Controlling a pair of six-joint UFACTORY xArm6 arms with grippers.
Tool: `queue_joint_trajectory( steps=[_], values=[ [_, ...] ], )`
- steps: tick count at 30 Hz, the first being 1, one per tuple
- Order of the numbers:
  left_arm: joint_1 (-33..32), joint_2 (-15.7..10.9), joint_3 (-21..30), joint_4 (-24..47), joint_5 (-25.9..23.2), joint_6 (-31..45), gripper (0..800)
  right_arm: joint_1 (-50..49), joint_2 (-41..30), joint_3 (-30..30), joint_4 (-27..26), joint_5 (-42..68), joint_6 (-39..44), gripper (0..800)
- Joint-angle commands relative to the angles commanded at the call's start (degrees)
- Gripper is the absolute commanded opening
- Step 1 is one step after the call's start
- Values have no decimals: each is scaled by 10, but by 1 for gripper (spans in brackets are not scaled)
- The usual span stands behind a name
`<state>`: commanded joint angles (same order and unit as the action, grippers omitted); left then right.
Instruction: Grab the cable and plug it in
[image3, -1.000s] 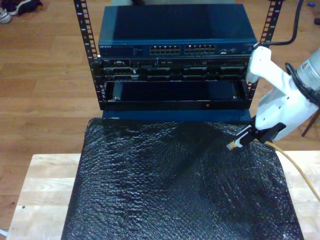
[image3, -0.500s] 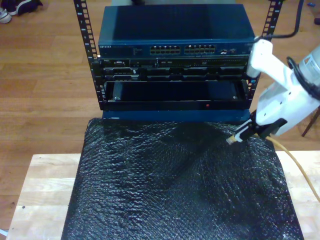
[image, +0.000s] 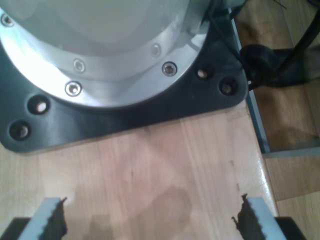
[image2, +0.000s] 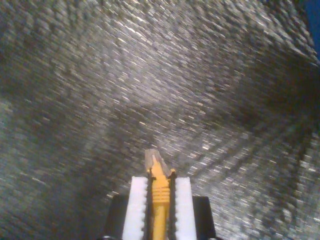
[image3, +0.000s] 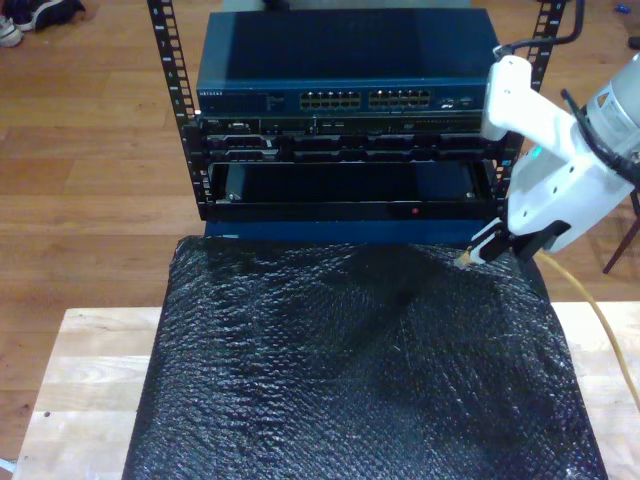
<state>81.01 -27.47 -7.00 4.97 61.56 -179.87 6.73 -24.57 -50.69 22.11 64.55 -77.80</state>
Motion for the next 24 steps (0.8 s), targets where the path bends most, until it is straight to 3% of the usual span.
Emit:
queue_joint_trajectory(
  steps=[6,14,19,24],
  values=[
    [-1,0,0,0,0,0,800,32,12,13,-29,-92,-11,0],
    [0,0,0,0,0,0,800,62,27,78,-124,-246,-17,0],
    [0,0,0,0,0,0,800,56,34,68,-129,-299,-18,0],
    [-1,0,0,0,0,0,800,56,45,12,-161,-311,-17,0]
  ],
)
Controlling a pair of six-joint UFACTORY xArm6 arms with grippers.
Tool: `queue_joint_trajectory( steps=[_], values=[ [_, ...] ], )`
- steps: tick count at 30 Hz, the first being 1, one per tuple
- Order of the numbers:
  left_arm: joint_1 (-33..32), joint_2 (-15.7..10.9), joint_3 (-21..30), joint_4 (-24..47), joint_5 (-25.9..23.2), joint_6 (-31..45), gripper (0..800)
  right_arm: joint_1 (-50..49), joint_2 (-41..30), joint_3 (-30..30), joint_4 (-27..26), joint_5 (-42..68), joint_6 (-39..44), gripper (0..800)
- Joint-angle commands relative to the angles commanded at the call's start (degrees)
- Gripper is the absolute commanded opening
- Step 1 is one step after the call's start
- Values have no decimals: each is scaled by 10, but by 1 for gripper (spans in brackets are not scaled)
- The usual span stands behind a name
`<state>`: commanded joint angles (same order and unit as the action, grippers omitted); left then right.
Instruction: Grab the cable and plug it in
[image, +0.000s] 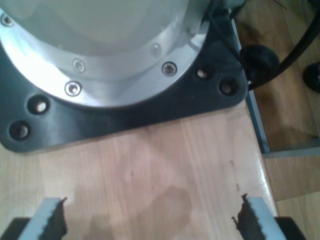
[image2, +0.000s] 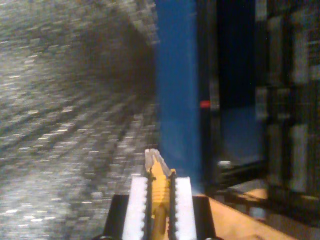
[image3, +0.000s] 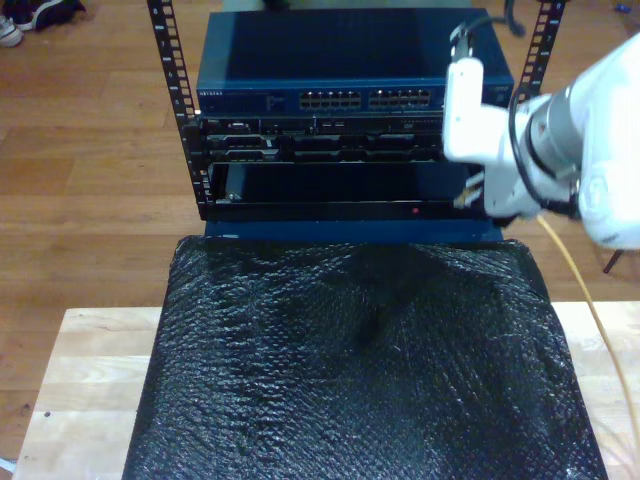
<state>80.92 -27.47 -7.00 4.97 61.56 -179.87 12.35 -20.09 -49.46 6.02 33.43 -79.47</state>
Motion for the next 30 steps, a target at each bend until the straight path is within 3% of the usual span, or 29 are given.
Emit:
queue_joint_trajectory(
  steps=[21,30],
  values=[
    [1,1,-1,0,1,0,800,12,19,11,-25,-69,0,0],
    [1,1,-1,0,1,0,800,42,22,54,-69,-182,-2,0]
  ],
)
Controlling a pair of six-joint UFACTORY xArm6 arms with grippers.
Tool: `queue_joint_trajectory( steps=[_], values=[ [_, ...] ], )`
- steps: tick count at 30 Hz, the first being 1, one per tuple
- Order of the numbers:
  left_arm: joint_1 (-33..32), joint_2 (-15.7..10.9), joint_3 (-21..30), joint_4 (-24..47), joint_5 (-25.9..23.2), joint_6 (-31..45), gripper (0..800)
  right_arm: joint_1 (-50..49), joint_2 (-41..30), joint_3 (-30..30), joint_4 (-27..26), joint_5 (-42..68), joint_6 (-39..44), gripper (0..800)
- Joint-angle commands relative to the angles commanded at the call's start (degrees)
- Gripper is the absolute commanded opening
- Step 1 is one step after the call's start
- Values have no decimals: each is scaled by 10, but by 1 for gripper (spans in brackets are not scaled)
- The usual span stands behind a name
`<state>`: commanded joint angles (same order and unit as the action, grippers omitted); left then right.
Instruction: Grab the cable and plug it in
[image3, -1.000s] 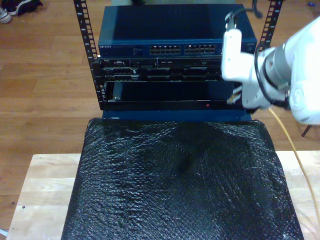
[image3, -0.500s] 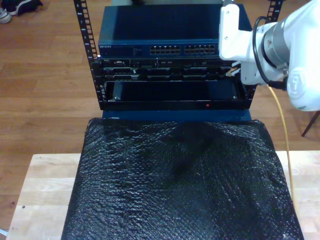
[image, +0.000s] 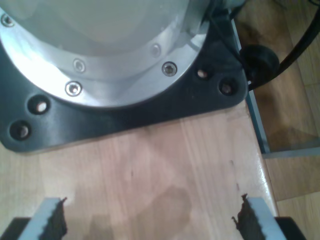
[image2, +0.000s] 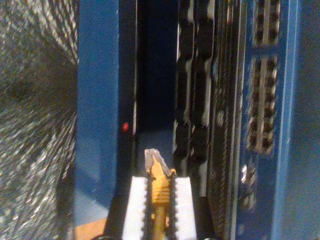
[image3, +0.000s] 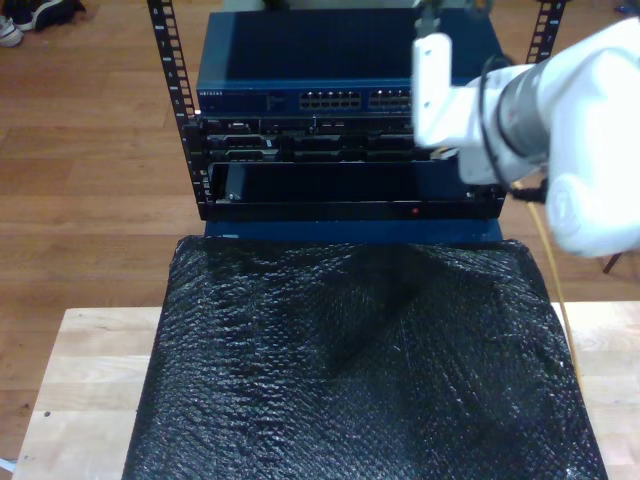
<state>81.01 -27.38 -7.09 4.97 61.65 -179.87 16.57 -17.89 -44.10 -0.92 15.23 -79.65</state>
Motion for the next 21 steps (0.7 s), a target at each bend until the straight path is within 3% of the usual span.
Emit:
queue_joint_trajectory(
  steps=[9,21],
  values=[
    [0,0,0,0,0,0,800,4,-1,61,-81,-142,1,0],
    [0,0,0,0,0,0,800,11,21,83,-88,-219,0,0]
  ],
)
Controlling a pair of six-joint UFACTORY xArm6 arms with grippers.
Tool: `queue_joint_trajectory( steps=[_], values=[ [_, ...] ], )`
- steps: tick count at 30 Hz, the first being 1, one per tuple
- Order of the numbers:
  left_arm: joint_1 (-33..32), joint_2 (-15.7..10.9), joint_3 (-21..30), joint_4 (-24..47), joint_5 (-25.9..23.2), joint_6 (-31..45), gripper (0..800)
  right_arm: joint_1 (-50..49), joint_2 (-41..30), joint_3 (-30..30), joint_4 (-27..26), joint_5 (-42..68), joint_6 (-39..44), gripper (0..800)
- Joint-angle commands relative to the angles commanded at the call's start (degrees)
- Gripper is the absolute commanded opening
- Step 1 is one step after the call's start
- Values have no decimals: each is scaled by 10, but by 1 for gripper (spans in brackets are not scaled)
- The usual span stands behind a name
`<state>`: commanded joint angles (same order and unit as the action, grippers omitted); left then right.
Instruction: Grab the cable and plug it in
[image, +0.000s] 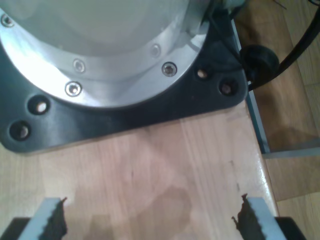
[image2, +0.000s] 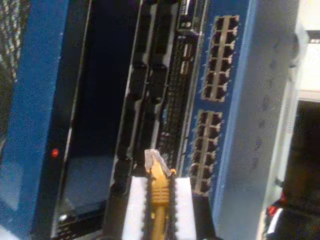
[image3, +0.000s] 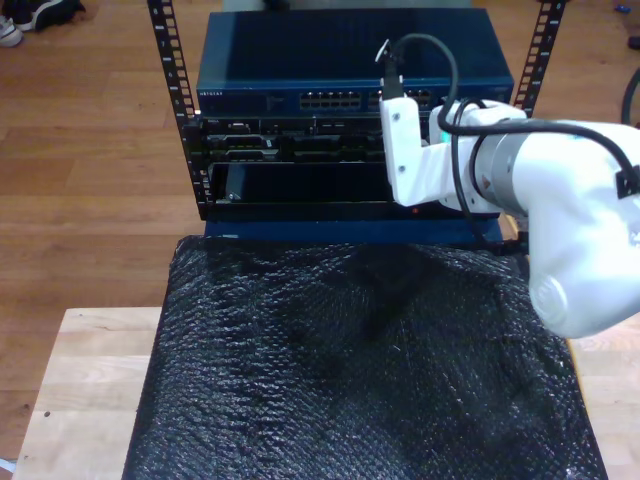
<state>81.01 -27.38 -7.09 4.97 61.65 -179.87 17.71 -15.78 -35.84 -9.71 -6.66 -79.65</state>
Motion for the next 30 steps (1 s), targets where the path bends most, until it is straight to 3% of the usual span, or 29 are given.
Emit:
queue_joint_trajectory(
  steps=[16,23,30],
  values=[
    [0,0,0,0,0,0,800,-1,55,18,-4,-156,-4,0],
    [0,0,0,0,0,0,800,-1,92,24,47,-235,-4,0],
    [0,0,0,0,0,0,800,-1,136,30,51,-320,-6,0]
  ],
)
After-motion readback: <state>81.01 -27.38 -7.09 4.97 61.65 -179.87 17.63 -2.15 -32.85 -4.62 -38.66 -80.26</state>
